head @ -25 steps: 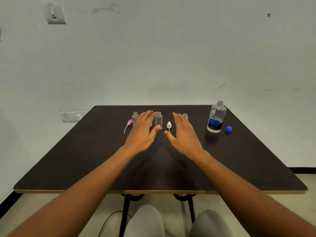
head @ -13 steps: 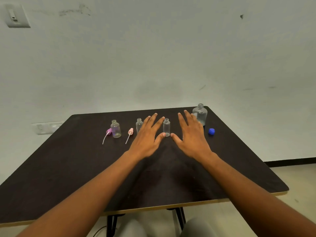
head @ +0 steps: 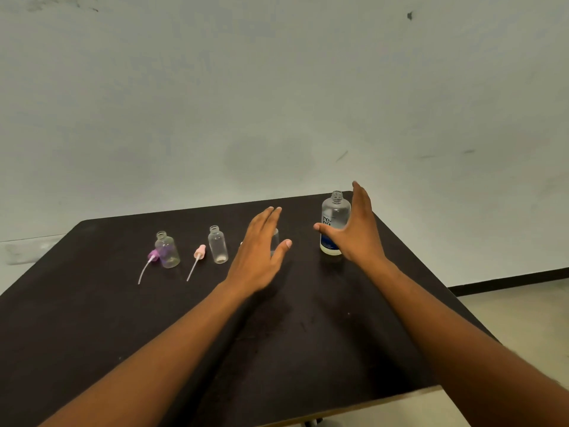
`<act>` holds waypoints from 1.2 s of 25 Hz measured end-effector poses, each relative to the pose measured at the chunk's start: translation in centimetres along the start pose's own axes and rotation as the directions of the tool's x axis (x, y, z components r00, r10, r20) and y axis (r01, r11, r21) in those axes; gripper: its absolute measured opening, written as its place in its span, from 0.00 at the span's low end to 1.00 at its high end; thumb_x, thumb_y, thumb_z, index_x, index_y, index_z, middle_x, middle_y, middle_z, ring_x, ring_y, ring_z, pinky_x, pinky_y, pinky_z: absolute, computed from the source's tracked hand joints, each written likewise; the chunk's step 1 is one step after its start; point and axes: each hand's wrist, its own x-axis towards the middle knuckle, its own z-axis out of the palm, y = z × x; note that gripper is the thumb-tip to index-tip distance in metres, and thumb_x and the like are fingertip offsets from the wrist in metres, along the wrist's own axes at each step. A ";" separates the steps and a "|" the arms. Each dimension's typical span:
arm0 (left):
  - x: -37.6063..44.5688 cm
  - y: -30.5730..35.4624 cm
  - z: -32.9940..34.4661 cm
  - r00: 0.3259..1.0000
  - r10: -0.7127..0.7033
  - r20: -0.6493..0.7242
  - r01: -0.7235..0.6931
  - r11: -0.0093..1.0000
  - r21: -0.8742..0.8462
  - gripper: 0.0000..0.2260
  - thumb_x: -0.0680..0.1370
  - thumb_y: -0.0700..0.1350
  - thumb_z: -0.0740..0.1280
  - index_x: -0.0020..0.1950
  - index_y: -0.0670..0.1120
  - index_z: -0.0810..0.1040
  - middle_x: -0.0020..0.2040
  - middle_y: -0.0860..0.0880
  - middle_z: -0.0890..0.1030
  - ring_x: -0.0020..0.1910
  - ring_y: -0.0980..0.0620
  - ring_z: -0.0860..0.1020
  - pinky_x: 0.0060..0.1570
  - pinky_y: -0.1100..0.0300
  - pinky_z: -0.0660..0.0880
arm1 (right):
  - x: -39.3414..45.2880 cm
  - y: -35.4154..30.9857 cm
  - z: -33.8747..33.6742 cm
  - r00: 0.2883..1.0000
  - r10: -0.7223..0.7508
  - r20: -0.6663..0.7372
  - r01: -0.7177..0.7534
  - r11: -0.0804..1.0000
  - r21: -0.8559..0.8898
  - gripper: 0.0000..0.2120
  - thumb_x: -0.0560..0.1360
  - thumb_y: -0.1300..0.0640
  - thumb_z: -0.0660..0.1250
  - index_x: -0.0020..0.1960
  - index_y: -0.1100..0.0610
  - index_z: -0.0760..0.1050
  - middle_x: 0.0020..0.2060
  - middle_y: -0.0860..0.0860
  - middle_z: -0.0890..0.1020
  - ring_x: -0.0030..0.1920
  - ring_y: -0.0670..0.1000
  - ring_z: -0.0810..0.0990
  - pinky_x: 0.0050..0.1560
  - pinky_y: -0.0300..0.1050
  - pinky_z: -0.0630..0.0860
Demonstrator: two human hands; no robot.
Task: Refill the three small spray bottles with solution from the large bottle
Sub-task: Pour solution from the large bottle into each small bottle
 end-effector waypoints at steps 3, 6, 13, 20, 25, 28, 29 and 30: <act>1.0 -0.4 0.8 0.999 -0.001 -0.051 -0.002 0.999 -0.050 0.32 0.83 0.55 0.64 0.83 0.55 0.52 0.83 0.54 0.56 0.82 0.57 0.51 0.79 0.53 0.55 | 1.4 1.2 1.1 0.991 0.135 0.018 -0.137 0.981 0.136 0.64 0.60 0.40 0.84 0.83 0.51 0.47 0.82 0.51 0.57 0.80 0.54 0.58 0.76 0.53 0.61; 1.8 -0.6 1.5 0.994 -0.048 -0.094 0.037 0.993 -0.113 0.33 0.82 0.57 0.65 0.82 0.57 0.53 0.83 0.54 0.56 0.81 0.57 0.53 0.74 0.60 0.55 | 2.4 2.3 2.3 0.974 0.220 0.056 -0.227 0.940 0.255 0.65 0.59 0.40 0.85 0.83 0.51 0.48 0.81 0.52 0.59 0.80 0.55 0.60 0.77 0.58 0.64; 3.6 -1.3 2.7 0.945 -0.293 -0.145 0.228 0.907 -0.354 0.38 0.78 0.56 0.72 0.82 0.52 0.56 0.80 0.52 0.65 0.77 0.54 0.64 0.72 0.57 0.63 | 3.3 3.9 4.6 0.963 0.255 0.082 -0.266 0.876 0.402 0.41 0.62 0.51 0.85 0.71 0.50 0.71 0.61 0.47 0.80 0.61 0.48 0.79 0.63 0.50 0.79; 4.5 -1.7 3.3 0.889 -0.454 -0.064 0.382 0.810 -0.445 0.39 0.73 0.54 0.77 0.80 0.51 0.61 0.73 0.52 0.72 0.70 0.51 0.72 0.62 0.55 0.75 | 3.5 3.9 5.0 0.962 0.268 0.053 -0.267 0.875 0.403 0.26 0.63 0.54 0.80 0.59 0.47 0.77 0.50 0.44 0.83 0.51 0.46 0.83 0.51 0.44 0.80; 5.3 -1.4 4.0 0.845 -0.535 -0.008 0.478 0.762 -0.438 0.27 0.73 0.46 0.79 0.69 0.49 0.74 0.61 0.51 0.80 0.58 0.49 0.80 0.57 0.44 0.82 | 3.5 3.9 5.1 0.957 0.287 0.041 -0.279 0.873 0.399 0.28 0.62 0.53 0.80 0.61 0.50 0.78 0.51 0.46 0.84 0.53 0.49 0.83 0.55 0.50 0.82; 5.6 -1.3 4.5 0.827 -0.563 0.005 0.506 0.739 -0.444 0.15 0.74 0.40 0.77 0.58 0.50 0.81 0.51 0.52 0.85 0.52 0.52 0.83 0.56 0.44 0.82 | 3.5 3.9 5.2 0.956 0.292 0.037 -0.282 0.874 0.395 0.29 0.62 0.52 0.80 0.62 0.51 0.78 0.52 0.47 0.84 0.53 0.50 0.83 0.56 0.51 0.82; 5.5 -1.1 4.5 0.825 -0.565 0.003 0.504 0.735 -0.454 0.11 0.75 0.40 0.76 0.54 0.51 0.81 0.48 0.52 0.85 0.50 0.52 0.84 0.54 0.44 0.83 | 3.5 3.9 5.2 0.955 0.295 0.035 -0.284 0.874 0.393 0.29 0.62 0.52 0.80 0.62 0.51 0.78 0.52 0.47 0.84 0.53 0.50 0.83 0.56 0.51 0.82; 5.4 -1.0 4.5 0.826 -0.563 -0.003 0.499 0.734 -0.460 0.08 0.75 0.41 0.76 0.50 0.52 0.82 0.46 0.52 0.85 0.48 0.51 0.84 0.53 0.45 0.83 | 3.5 3.9 5.2 0.954 0.297 0.035 -0.286 0.875 0.391 0.29 0.61 0.52 0.80 0.61 0.51 0.78 0.52 0.46 0.84 0.53 0.50 0.83 0.56 0.50 0.82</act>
